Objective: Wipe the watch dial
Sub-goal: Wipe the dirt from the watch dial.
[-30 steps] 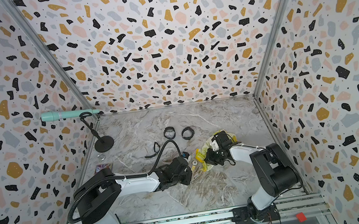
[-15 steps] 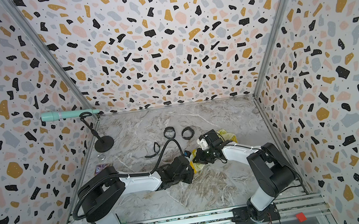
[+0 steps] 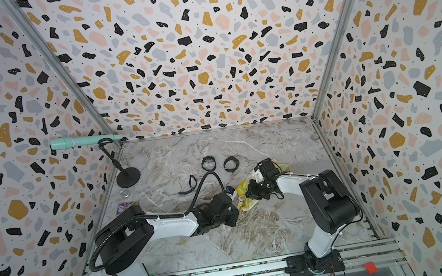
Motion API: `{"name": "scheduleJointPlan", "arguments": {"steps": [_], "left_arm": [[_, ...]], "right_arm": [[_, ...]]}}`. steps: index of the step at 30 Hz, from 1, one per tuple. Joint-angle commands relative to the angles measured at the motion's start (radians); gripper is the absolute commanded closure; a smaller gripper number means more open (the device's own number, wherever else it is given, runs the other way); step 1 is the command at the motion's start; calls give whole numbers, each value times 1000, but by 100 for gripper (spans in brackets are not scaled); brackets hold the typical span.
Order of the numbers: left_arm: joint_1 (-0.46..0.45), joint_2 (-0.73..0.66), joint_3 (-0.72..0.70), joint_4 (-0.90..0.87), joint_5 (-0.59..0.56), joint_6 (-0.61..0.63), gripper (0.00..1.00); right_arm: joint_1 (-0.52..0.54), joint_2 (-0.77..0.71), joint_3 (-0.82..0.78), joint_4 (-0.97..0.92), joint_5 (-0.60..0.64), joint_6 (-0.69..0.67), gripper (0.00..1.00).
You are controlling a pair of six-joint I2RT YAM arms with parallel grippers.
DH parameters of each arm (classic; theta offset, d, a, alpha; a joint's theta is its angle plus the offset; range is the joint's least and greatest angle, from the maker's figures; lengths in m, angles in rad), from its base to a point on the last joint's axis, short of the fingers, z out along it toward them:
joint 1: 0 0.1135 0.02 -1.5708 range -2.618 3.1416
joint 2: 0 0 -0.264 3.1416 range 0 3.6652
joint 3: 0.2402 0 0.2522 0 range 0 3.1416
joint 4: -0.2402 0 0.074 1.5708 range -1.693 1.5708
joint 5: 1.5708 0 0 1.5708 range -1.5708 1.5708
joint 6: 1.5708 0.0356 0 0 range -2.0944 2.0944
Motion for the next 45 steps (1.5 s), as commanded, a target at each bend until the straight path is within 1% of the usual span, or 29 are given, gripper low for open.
{"name": "scheduleJointPlan", "arguments": {"steps": [1,5,9,16,22,28,33,38,42,45], "left_arm": [[-10,58,-51,-141,48,2,91],[-10,56,-49,-148,45,3,90],[-10,58,-47,-149,46,1,91],[-10,56,-49,-144,44,-5,91],[-10,47,-61,-135,45,-12,91],[-10,38,-75,-130,43,-20,92],[-11,27,-87,-127,40,-26,92],[-10,23,-92,-130,39,-26,92],[-10,20,-92,-130,39,-28,92],[-10,20,-92,-130,37,-28,92]], "right_arm": [[-39,-68,-10,-61,21,-55,100],[-38,-105,12,-93,16,-89,100],[9,-112,32,-77,5,-93,100],[101,-43,63,-20,-20,-62,100],[123,26,73,2,-13,-50,100],[97,75,68,-36,34,-61,100],[19,34,17,-53,45,-86,100],[-51,-27,11,-93,39,-139,100],[-58,-75,20,-108,16,-156,100],[-39,-100,33,-107,-8,-151,100]]}}
